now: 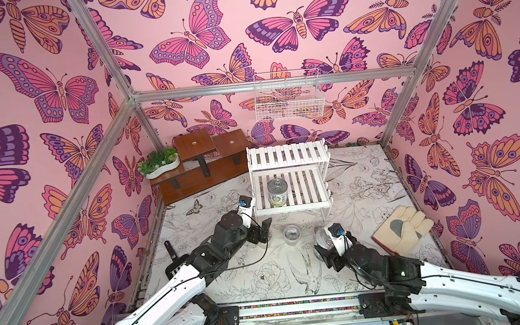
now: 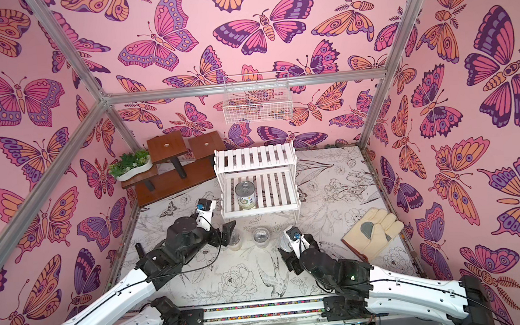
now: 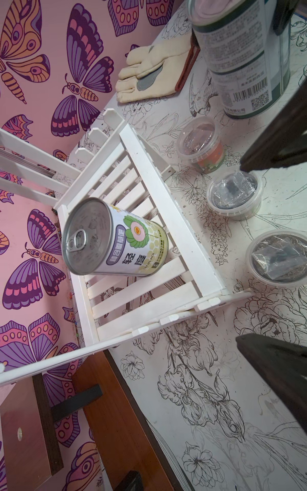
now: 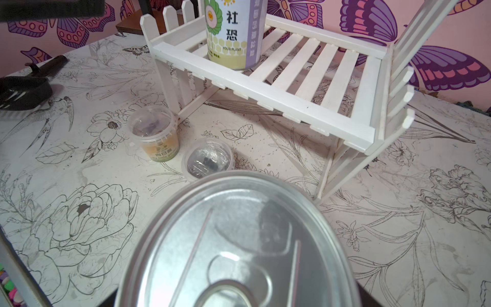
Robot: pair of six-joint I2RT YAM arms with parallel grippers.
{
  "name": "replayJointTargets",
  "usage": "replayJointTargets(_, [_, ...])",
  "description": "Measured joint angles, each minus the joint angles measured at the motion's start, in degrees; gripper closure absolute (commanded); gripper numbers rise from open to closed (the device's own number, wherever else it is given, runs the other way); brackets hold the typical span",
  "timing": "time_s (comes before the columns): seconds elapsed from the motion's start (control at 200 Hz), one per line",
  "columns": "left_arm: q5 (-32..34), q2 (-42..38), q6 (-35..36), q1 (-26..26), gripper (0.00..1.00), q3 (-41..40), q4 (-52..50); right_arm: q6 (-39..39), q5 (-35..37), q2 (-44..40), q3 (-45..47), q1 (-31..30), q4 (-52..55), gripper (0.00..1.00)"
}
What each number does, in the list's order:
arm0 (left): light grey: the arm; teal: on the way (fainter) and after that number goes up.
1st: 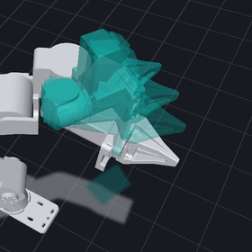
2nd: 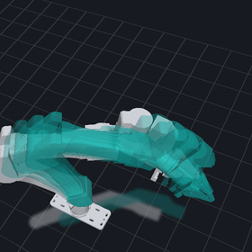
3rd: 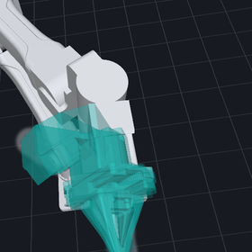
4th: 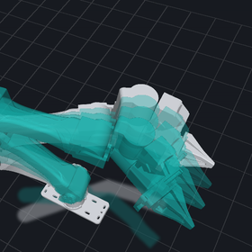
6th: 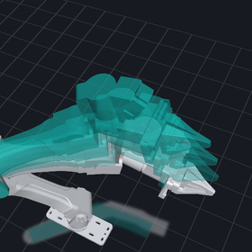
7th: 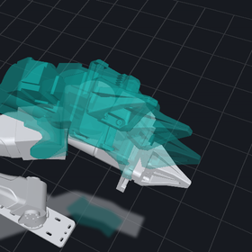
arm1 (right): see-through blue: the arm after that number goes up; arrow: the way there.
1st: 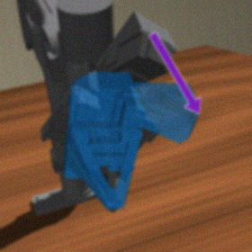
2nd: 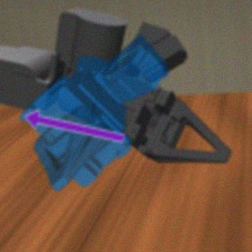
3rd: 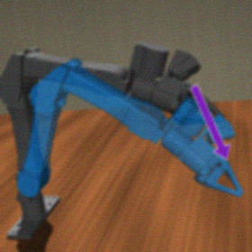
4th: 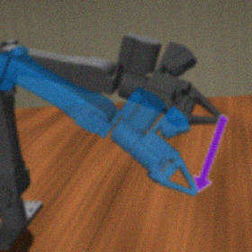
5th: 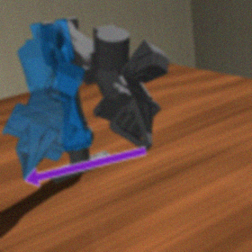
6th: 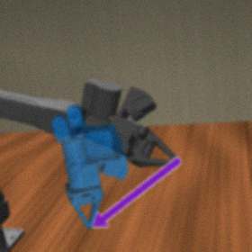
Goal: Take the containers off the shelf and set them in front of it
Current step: Place the container at the center of the board.
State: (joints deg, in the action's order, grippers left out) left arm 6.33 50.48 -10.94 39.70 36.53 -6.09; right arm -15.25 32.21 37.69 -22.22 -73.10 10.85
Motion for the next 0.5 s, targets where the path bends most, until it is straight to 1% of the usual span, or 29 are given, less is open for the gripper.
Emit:
replayJointTargets(0.235, [-0.3,0.0,0.0,0.0,0.0,0.0,0.0,-2.7,3.7,-0.5,5.9,-1.9,-4.6,0.37])
replayJointTargets(0.501, [-0.3,0.0,0.0,-0.1,0.0,0.0,0.0,-5.0,6.4,-0.1,8.1,-2.0,-7.6,0.37])
